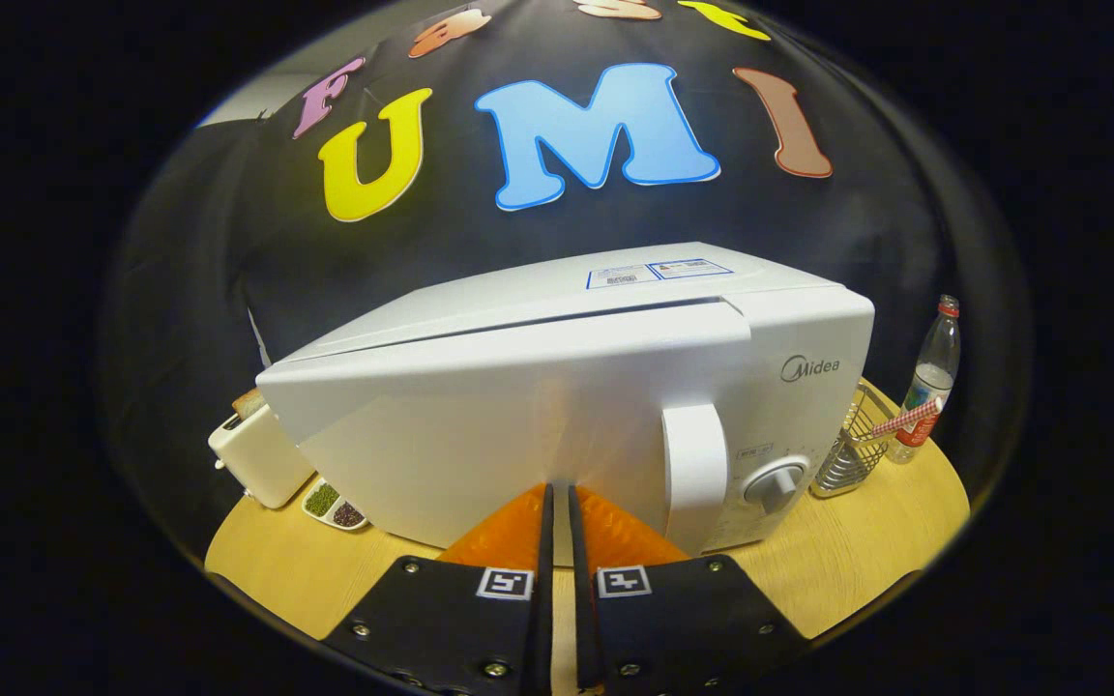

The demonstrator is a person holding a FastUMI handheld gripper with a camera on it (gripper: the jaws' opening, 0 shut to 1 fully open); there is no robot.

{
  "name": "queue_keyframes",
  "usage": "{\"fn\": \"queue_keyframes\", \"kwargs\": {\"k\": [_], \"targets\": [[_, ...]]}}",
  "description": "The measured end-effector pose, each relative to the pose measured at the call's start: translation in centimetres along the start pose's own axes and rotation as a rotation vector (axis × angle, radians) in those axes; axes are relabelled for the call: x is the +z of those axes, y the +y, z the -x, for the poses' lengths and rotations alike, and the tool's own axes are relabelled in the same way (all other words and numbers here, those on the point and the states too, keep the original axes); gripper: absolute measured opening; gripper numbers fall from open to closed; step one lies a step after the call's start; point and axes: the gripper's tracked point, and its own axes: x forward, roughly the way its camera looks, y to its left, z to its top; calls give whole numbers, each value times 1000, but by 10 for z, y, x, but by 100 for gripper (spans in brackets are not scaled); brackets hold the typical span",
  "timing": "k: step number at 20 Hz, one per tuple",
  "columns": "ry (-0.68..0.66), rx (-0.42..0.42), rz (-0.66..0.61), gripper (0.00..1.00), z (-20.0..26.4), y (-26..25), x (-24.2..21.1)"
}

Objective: Open the microwave, put the food inside, and close the microwave door.

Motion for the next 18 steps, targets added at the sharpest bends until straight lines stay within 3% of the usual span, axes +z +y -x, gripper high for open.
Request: {"fn": "queue_keyframes", "kwargs": {"k": [6, 18], "targets": [[-35, -12, 27, 11, 15, 5, 14], [-258, -74, 128, 11, 158, 22, 59]]}}
